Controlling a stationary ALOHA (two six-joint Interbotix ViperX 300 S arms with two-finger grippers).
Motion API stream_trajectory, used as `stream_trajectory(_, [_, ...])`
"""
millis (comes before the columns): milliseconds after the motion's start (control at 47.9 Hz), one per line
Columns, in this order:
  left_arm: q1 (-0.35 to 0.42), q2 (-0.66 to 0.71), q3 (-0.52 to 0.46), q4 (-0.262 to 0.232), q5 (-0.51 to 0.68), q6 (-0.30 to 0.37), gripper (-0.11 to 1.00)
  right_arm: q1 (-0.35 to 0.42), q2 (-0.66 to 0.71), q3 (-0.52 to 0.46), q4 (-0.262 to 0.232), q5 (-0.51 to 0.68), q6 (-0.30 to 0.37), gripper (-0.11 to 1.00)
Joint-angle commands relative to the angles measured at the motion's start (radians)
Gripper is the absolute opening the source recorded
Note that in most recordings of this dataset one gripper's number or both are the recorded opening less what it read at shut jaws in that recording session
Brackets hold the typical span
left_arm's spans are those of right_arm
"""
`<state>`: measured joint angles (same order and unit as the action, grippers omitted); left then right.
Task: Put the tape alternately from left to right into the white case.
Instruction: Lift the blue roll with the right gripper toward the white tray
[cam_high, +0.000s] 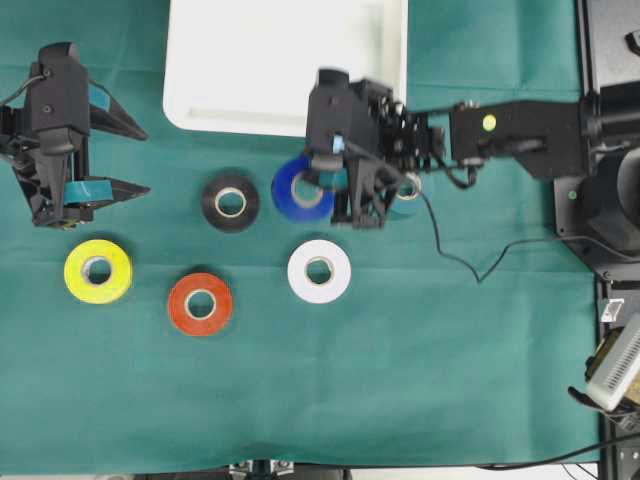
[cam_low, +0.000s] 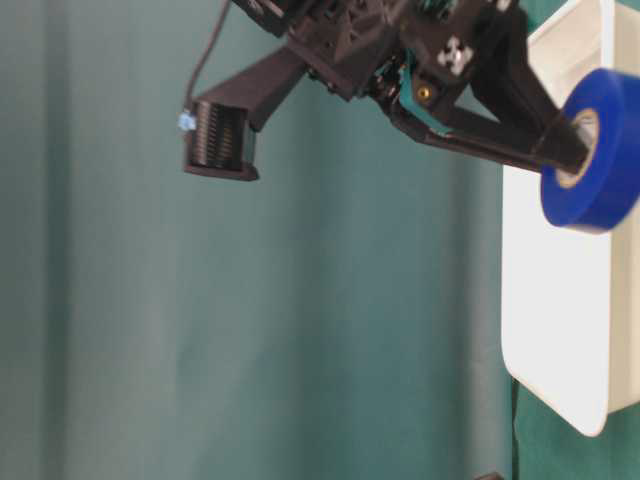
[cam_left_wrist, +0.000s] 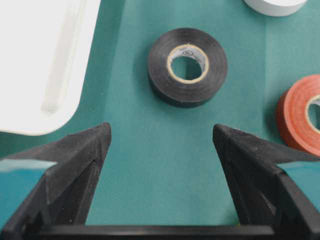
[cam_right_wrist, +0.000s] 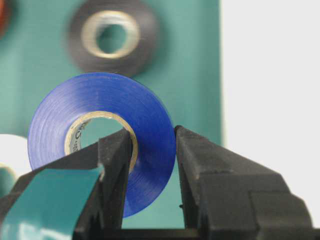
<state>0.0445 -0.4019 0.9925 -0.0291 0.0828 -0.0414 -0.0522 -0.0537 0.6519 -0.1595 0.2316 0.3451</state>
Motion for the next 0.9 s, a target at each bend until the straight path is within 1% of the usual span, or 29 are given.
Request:
stream_trajectory(0, [-0.008,-0.005,-0.011,0.0,-0.008,0.0,0.4,-0.035,-0.074,-0.008,-0.026,-0.005,-0.002,0.24])
stream_trajectory(42, [-0.009,-0.005,-0.011,0.0,-0.009,0.0,0.4,-0.057,-0.074,-0.006,-0.041,-0.005,0.0,0.24])
stream_trajectory(167, [-0.009,-0.006,-0.011,0.0,-0.008,0.0,0.4,-0.1,-0.074,-0.006,-0.064,-0.005,0.0,0.24])
stream_trajectory(355, [-0.009,-0.006,-0.014,0.0,-0.008,0.0,0.4,-0.166,-0.074,-0.006,-0.083,-0.005,0.0,0.24])
stream_trajectory(542, [-0.009,-0.005,-0.015,0.0,-0.008,0.0,0.4,-0.249,-0.074,-0.005,-0.097,-0.005,-0.002,0.24])
stream_trajectory(793, [-0.009,-0.005,-0.015,0.0,-0.003,0.0,0.4,-0.364,-0.074,0.02,-0.126,-0.009,-0.002,0.24])
stream_trajectory(876, [-0.009,-0.005,-0.015,0.0,-0.003,0.002,0.4,-0.397,-0.072,0.029,-0.129,-0.011,-0.002,0.24])
